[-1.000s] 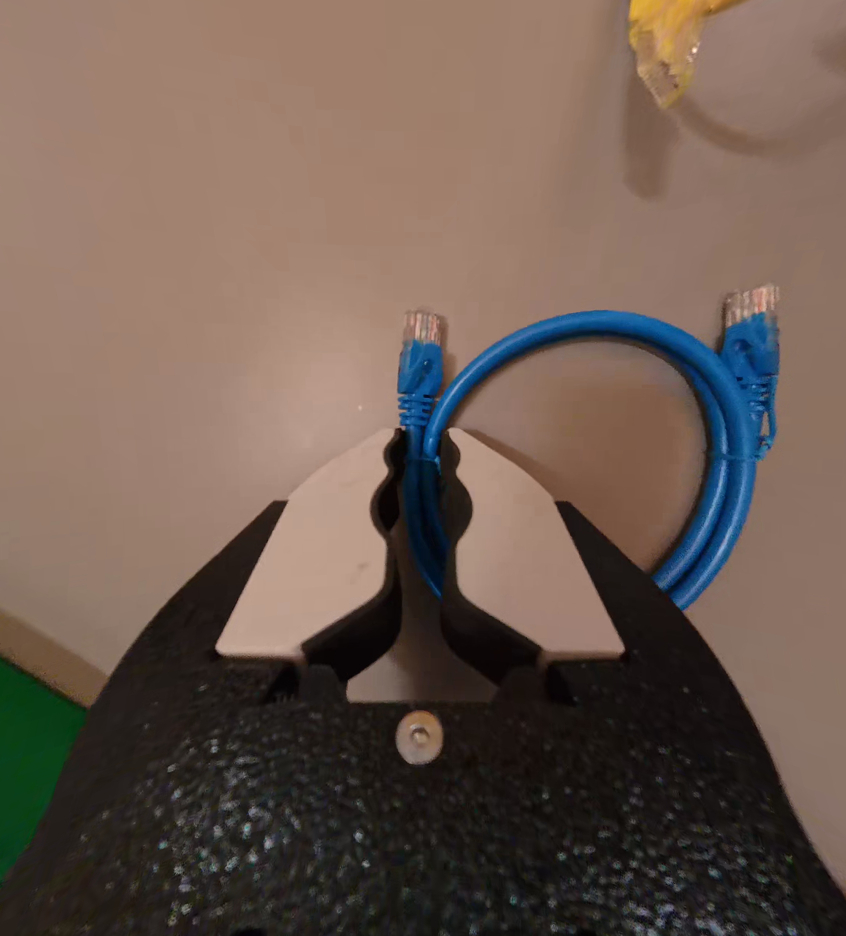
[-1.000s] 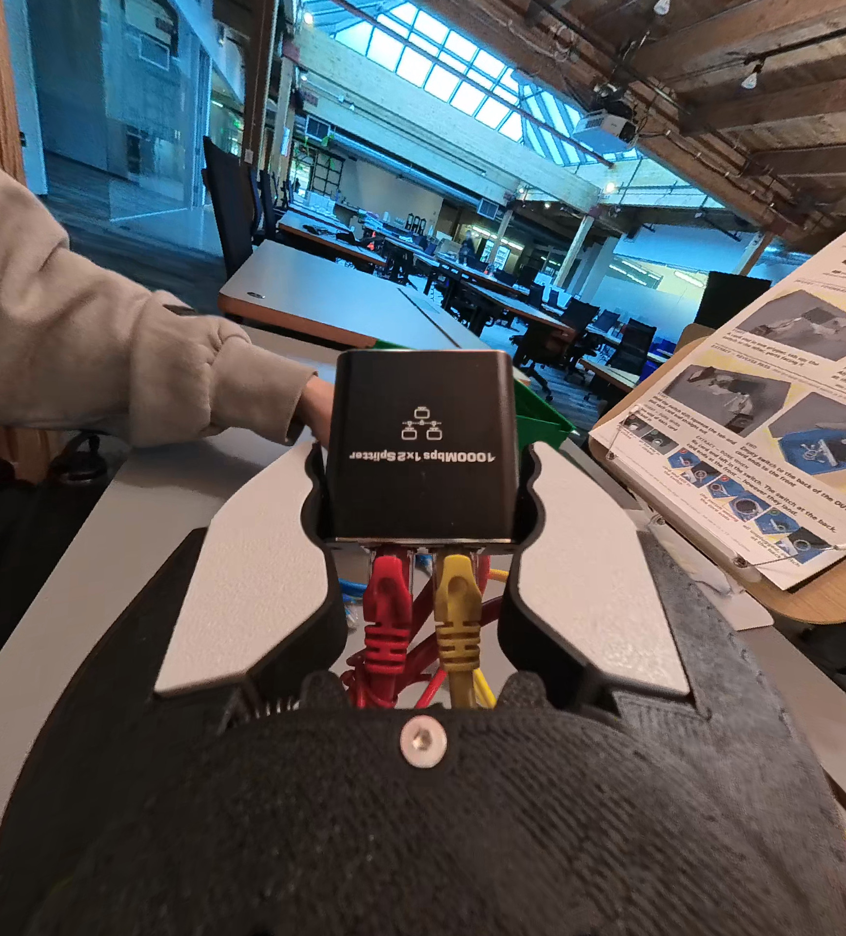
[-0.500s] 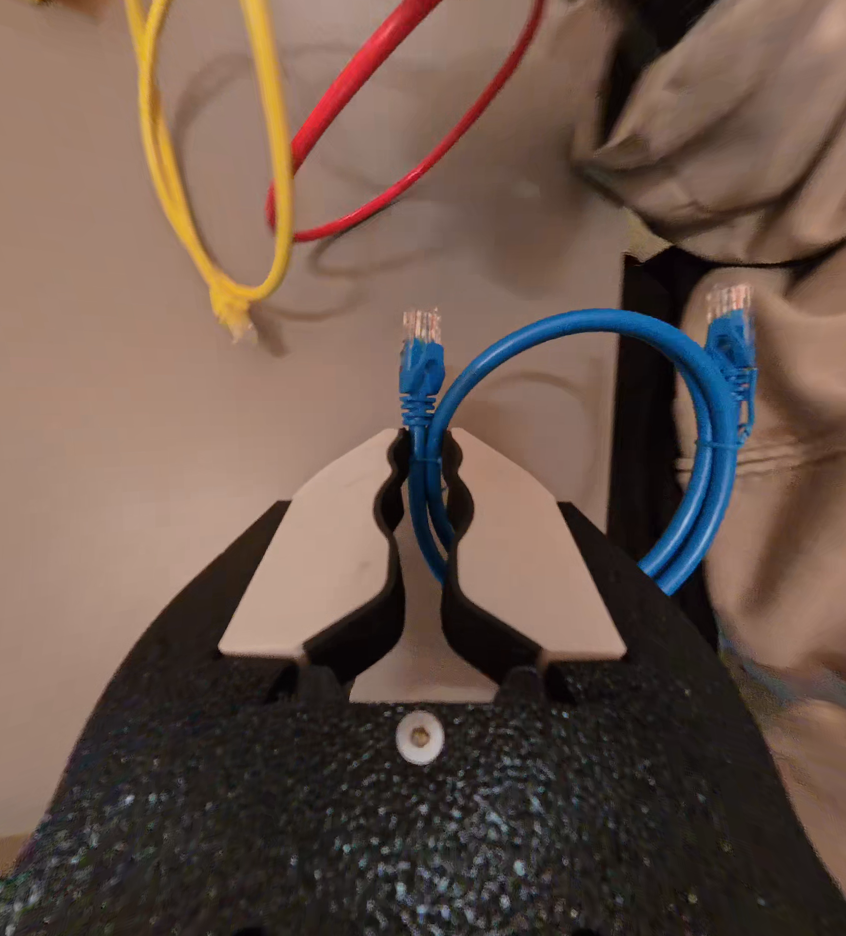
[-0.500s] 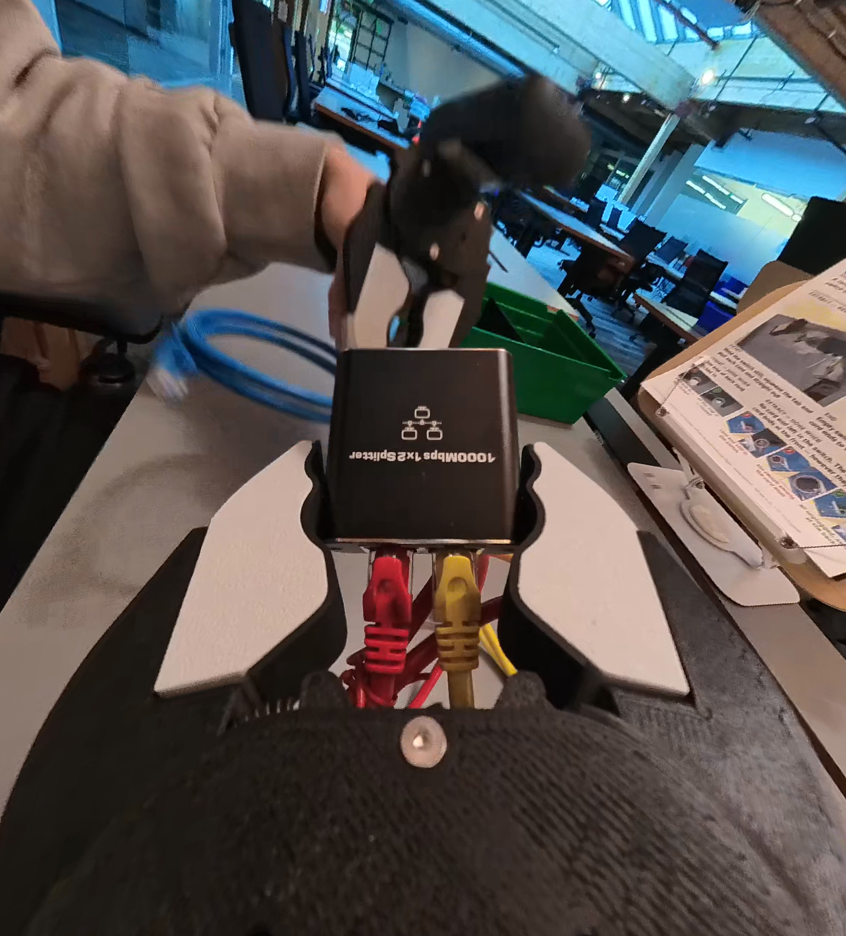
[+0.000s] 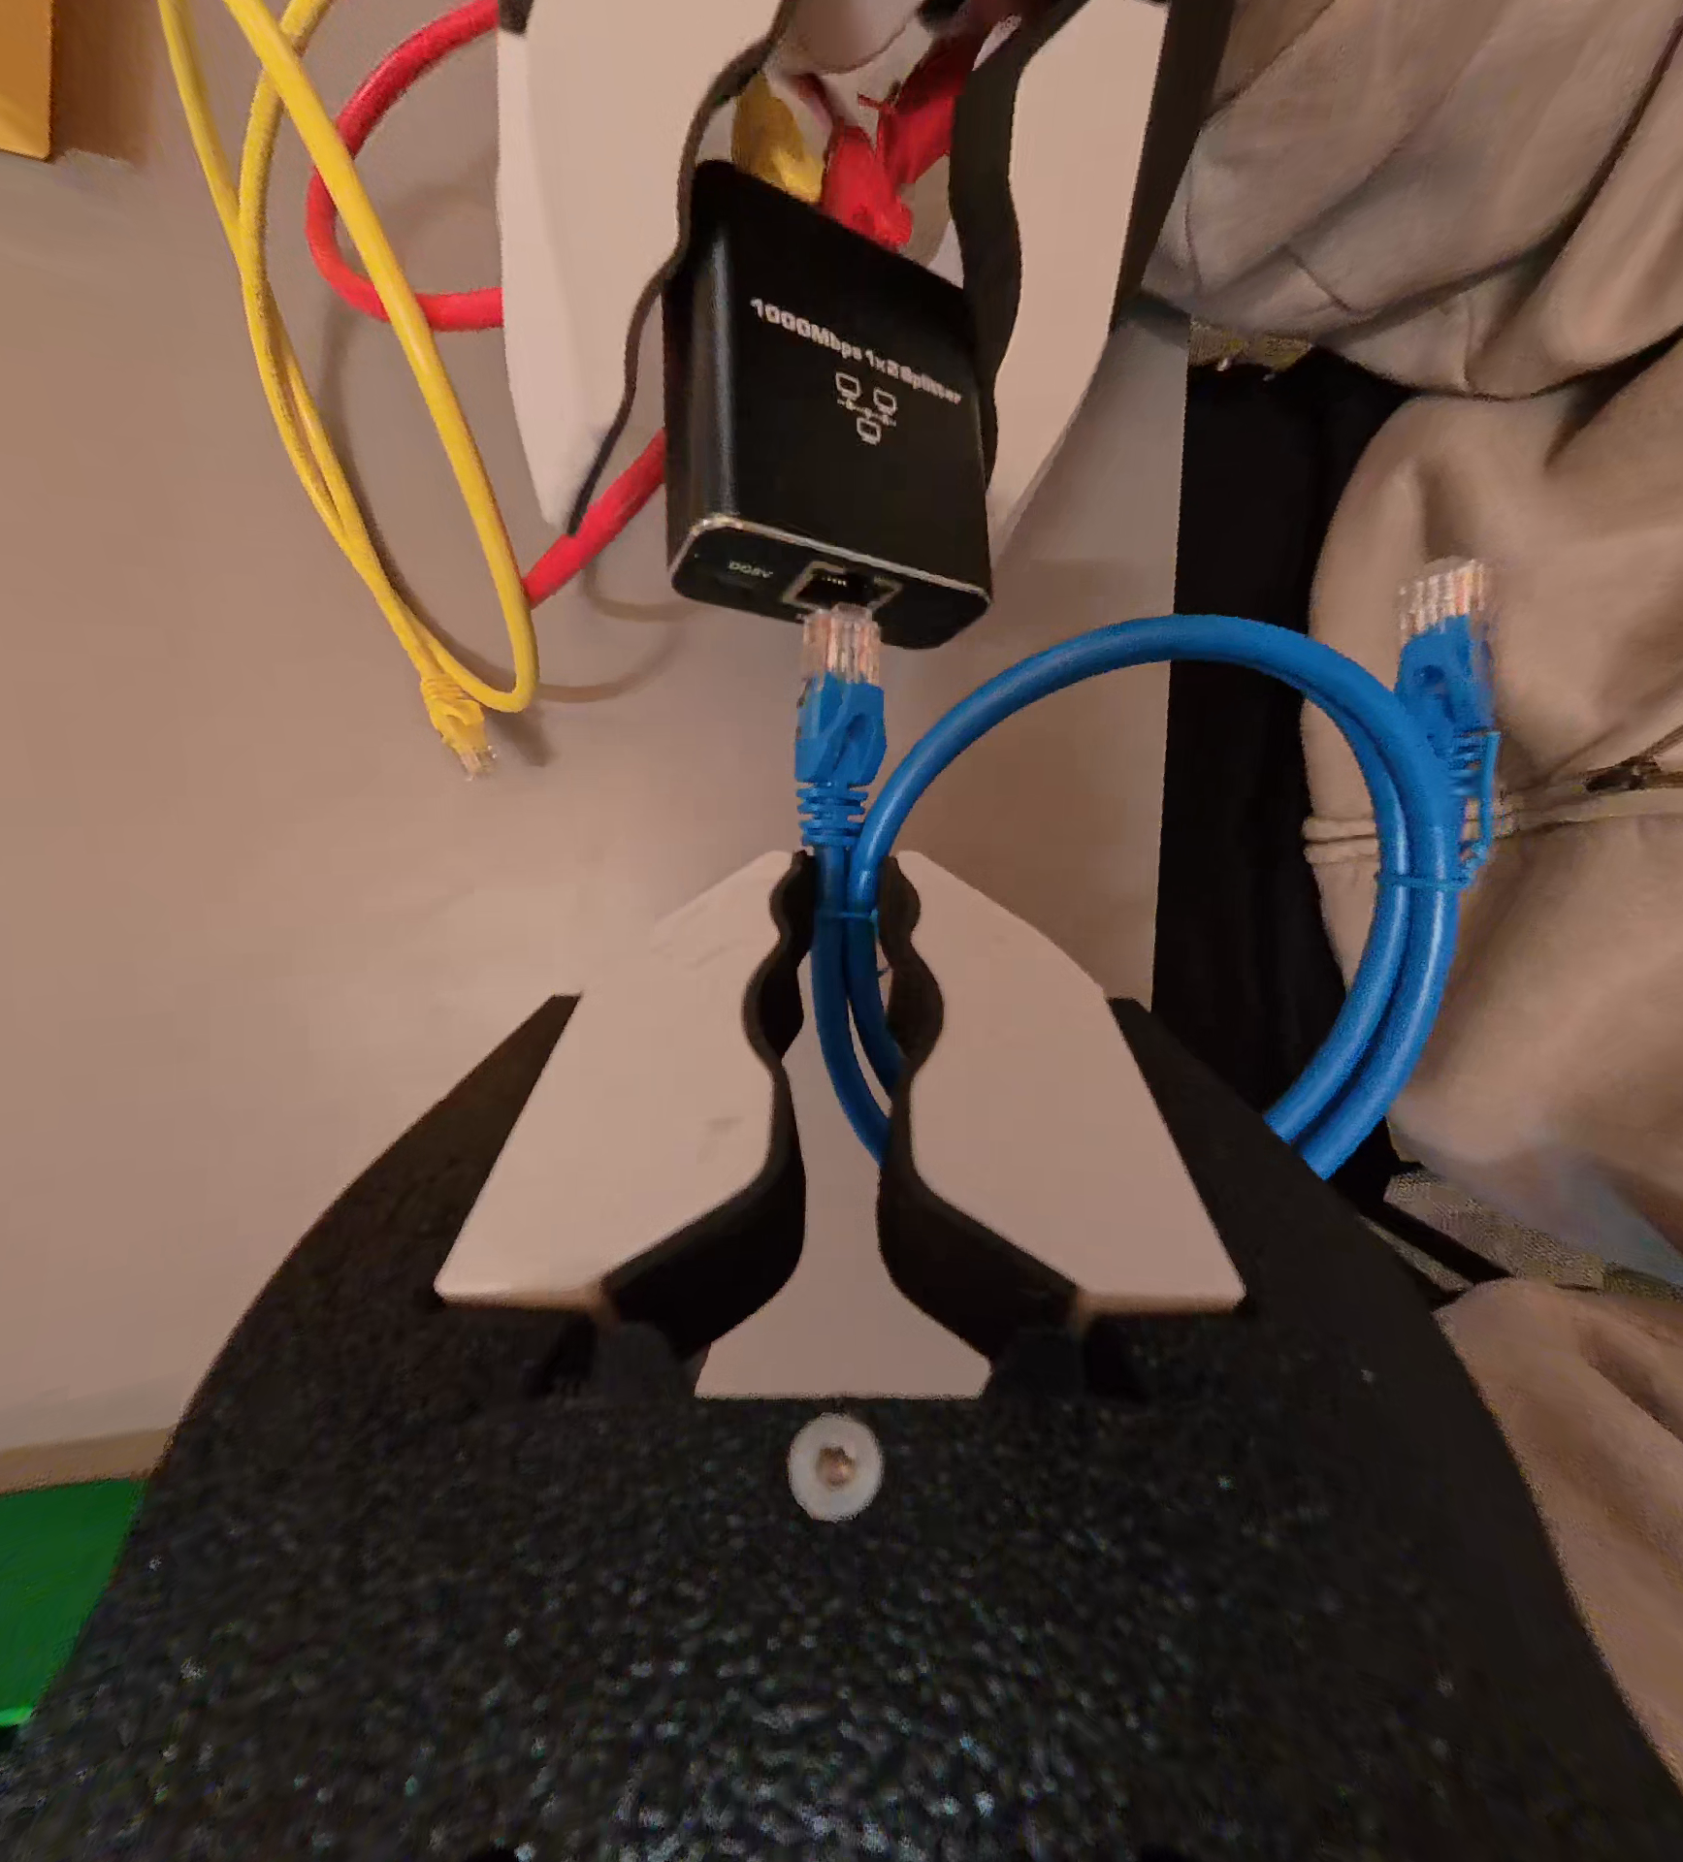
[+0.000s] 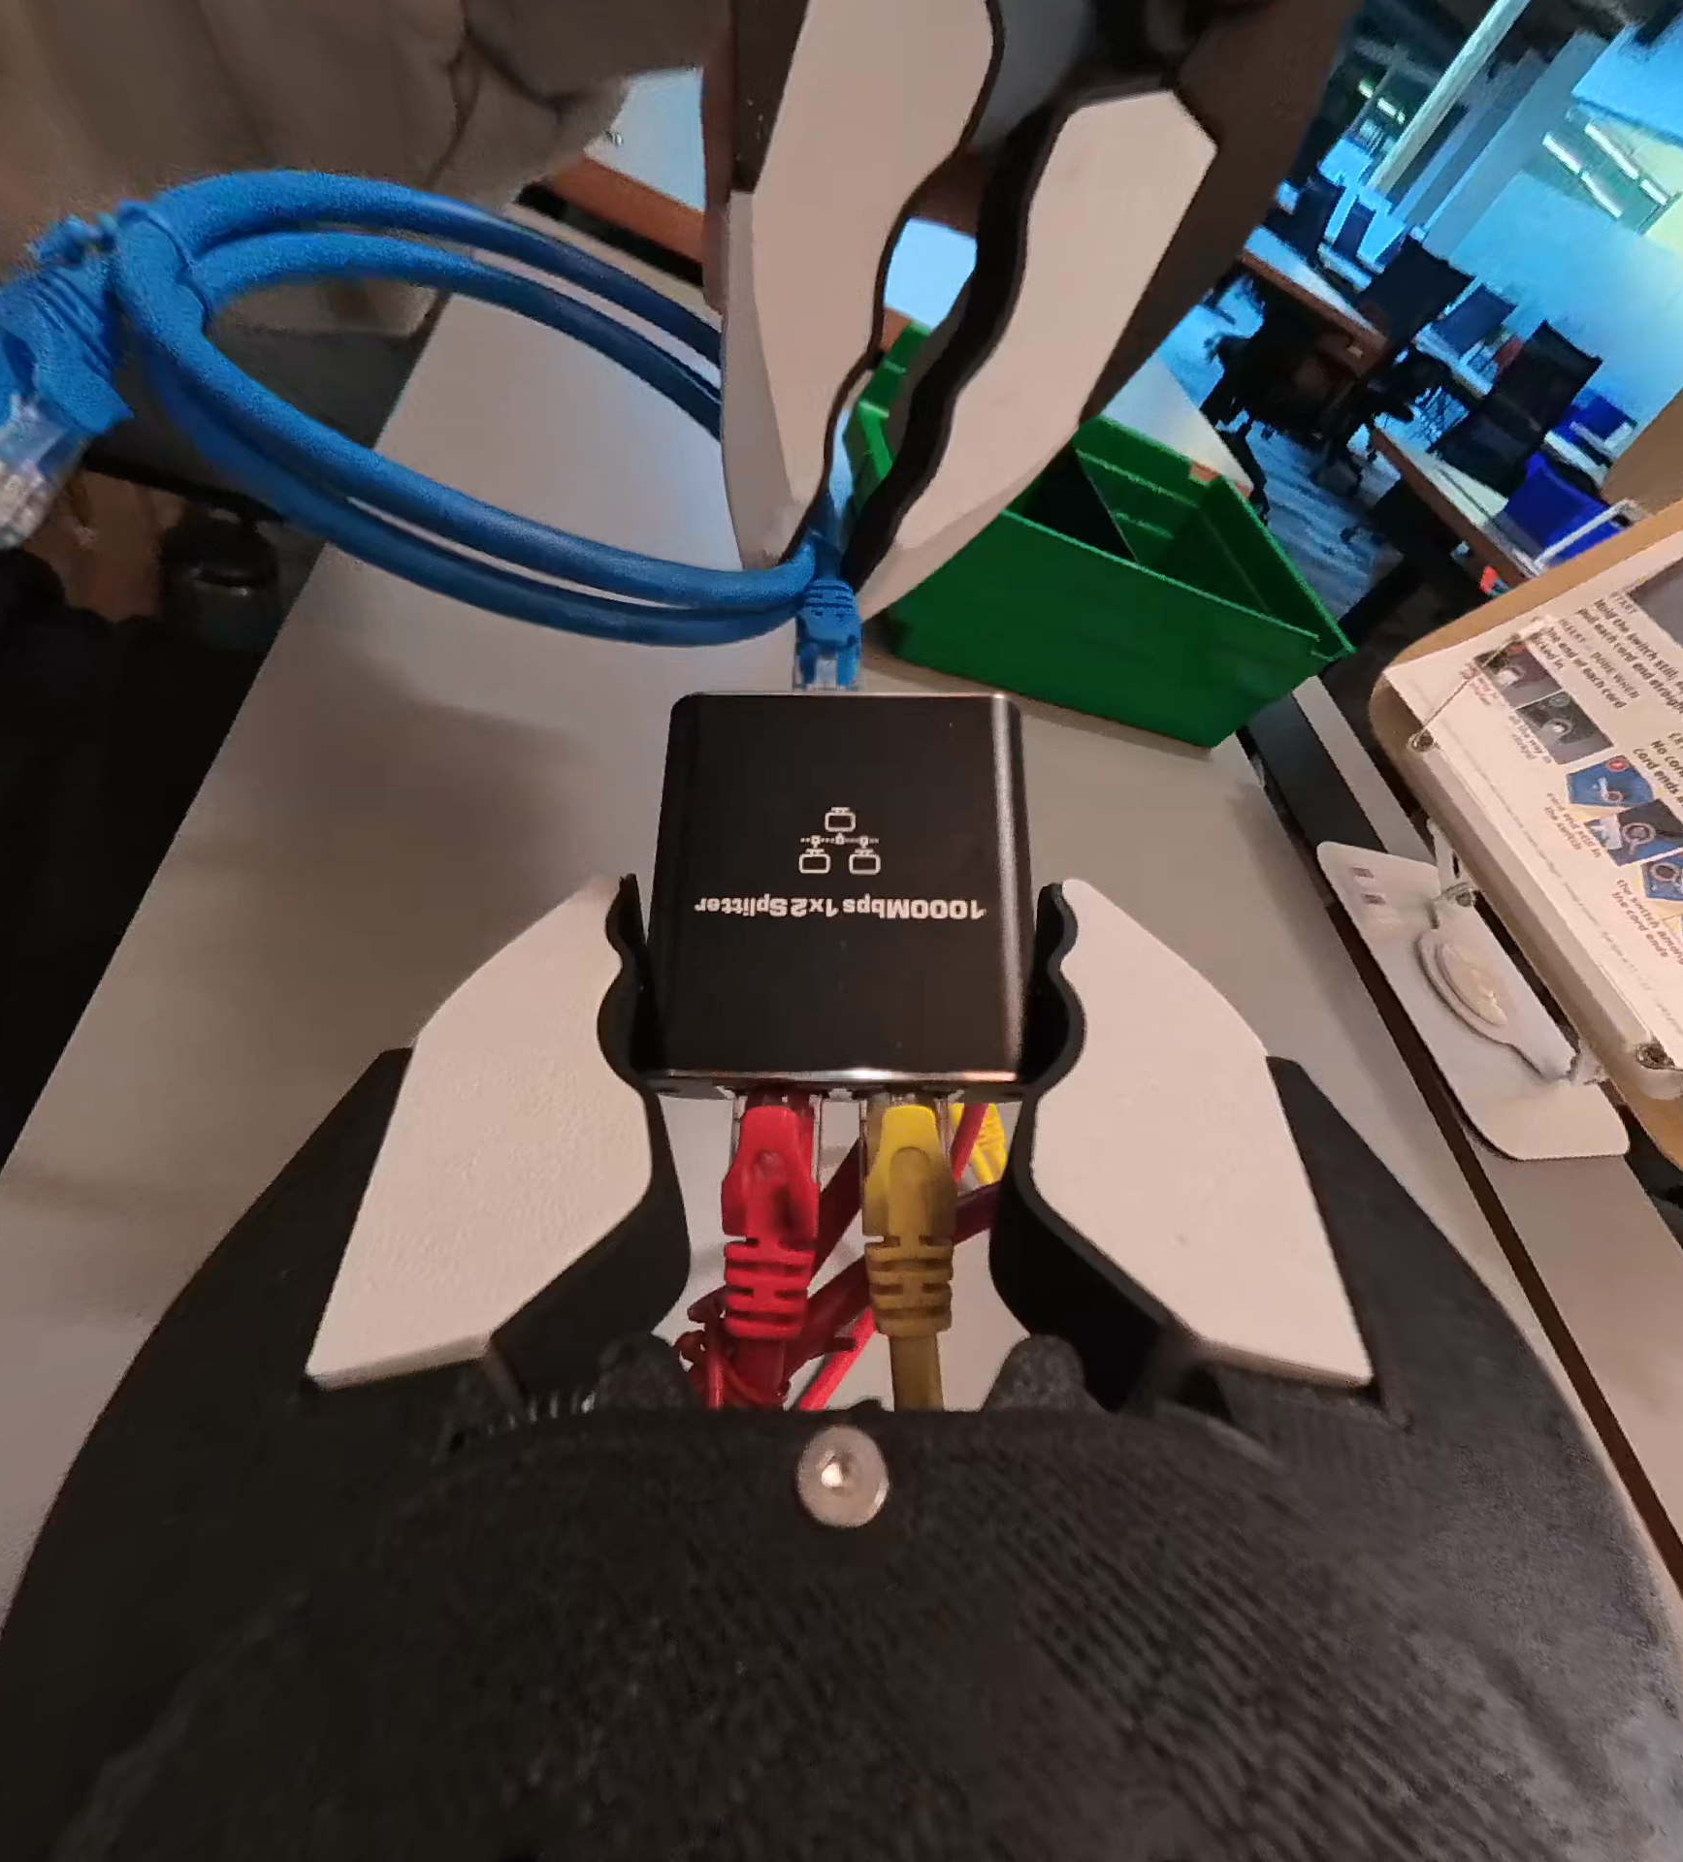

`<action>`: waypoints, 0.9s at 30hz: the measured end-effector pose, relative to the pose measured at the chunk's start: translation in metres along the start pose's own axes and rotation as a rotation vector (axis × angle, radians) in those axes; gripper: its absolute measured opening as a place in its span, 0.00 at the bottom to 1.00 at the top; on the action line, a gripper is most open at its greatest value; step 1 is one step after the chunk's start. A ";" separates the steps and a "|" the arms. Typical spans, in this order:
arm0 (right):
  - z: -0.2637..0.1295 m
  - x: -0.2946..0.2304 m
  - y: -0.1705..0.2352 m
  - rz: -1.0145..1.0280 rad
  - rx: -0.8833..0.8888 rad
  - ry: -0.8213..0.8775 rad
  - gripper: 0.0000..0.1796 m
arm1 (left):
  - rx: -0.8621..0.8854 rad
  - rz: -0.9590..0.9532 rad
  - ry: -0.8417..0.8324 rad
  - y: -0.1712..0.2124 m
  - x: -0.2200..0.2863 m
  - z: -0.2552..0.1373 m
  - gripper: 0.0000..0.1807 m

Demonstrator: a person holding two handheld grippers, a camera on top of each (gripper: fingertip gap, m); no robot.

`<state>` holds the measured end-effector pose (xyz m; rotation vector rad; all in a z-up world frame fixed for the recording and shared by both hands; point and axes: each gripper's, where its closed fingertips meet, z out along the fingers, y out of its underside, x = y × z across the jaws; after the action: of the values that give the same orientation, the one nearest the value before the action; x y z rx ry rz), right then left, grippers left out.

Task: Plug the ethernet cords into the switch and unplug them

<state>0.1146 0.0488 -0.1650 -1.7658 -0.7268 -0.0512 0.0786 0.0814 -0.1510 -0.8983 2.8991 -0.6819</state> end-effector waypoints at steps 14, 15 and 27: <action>0.010 -0.007 0.007 0.036 -0.103 -0.034 0.42 | -0.127 0.097 -0.146 -0.001 -0.001 0.001 0.06; 0.009 -0.004 0.006 0.038 -0.095 -0.016 0.42 | -0.101 0.104 -0.169 -0.005 -0.002 -0.002 0.06; 0.010 -0.002 0.001 0.065 -0.008 -0.008 0.42 | 0.017 0.138 -0.193 -0.021 0.002 -0.014 0.06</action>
<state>0.1106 0.0570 -0.1698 -1.7966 -0.6759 -0.0028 0.0854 0.0704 -0.1292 -0.7106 2.7476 -0.5743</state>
